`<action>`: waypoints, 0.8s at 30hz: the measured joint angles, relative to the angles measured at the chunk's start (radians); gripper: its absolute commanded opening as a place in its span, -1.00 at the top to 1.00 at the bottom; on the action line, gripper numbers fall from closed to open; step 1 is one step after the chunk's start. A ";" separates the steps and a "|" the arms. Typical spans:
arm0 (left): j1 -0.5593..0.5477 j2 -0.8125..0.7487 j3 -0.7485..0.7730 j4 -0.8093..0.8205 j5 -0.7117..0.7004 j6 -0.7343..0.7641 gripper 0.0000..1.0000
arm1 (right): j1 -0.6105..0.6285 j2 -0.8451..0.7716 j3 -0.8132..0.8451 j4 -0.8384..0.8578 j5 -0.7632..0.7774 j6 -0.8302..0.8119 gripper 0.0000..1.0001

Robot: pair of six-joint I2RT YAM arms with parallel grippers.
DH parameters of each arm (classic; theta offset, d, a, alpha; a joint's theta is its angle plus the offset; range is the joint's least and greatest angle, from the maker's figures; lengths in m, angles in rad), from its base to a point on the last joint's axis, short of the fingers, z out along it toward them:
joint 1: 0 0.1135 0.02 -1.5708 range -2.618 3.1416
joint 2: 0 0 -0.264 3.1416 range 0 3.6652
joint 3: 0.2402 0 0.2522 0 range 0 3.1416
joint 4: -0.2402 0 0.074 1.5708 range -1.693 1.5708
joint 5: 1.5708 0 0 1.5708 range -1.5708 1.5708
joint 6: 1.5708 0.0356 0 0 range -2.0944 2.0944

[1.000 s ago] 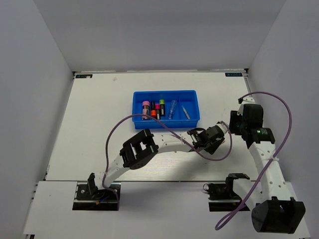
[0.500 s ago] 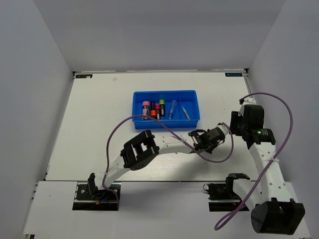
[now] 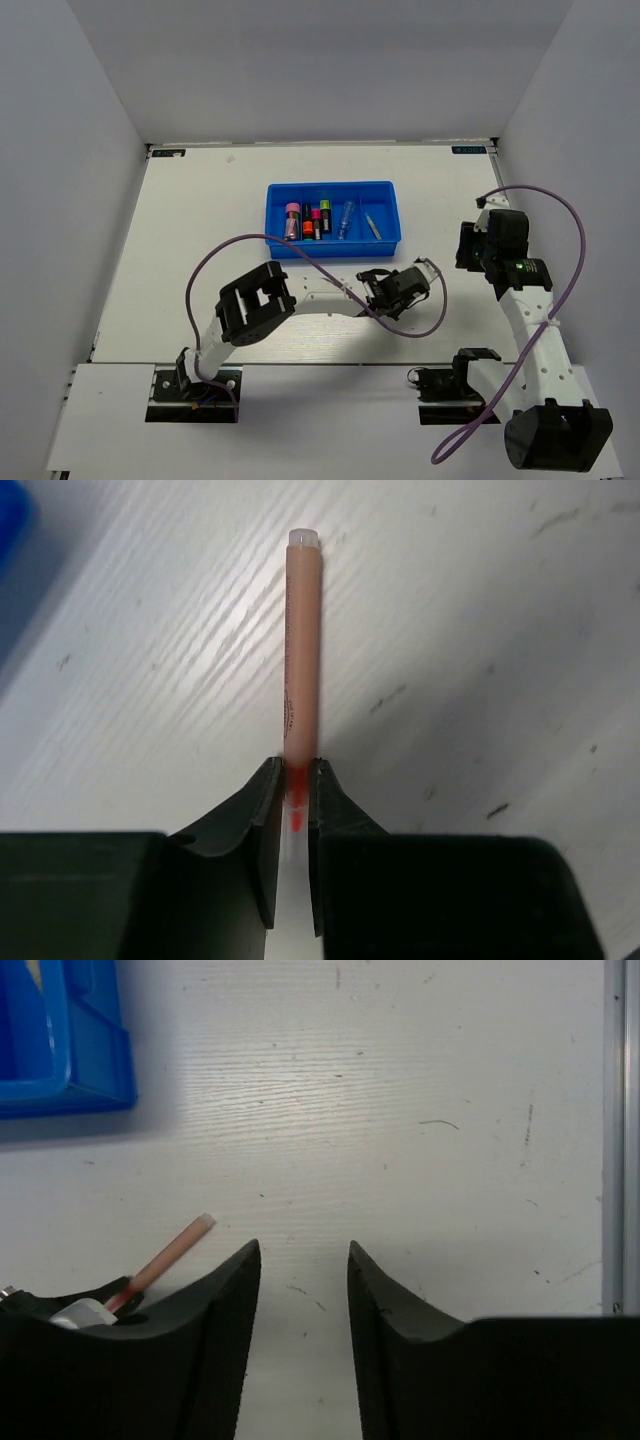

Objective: Sort the stationery into containers
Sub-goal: Pick up the pen from the center of the board, then place the pen in the storage box.

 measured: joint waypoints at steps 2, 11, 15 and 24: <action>0.000 -0.030 -0.023 -0.049 0.001 0.006 1.00 | 0.001 0.000 0.000 0.001 -0.012 0.000 0.85; 0.046 -0.196 -0.027 -0.172 0.000 0.023 1.00 | 0.003 -0.001 0.000 0.001 -0.044 0.002 0.81; 0.115 -0.234 0.026 -0.177 0.003 0.018 1.00 | 0.003 -0.003 -0.004 0.001 -0.068 0.002 0.81; 0.293 -0.203 0.177 -0.166 0.001 -0.125 1.00 | 0.003 -0.012 -0.015 0.001 -0.105 0.002 0.78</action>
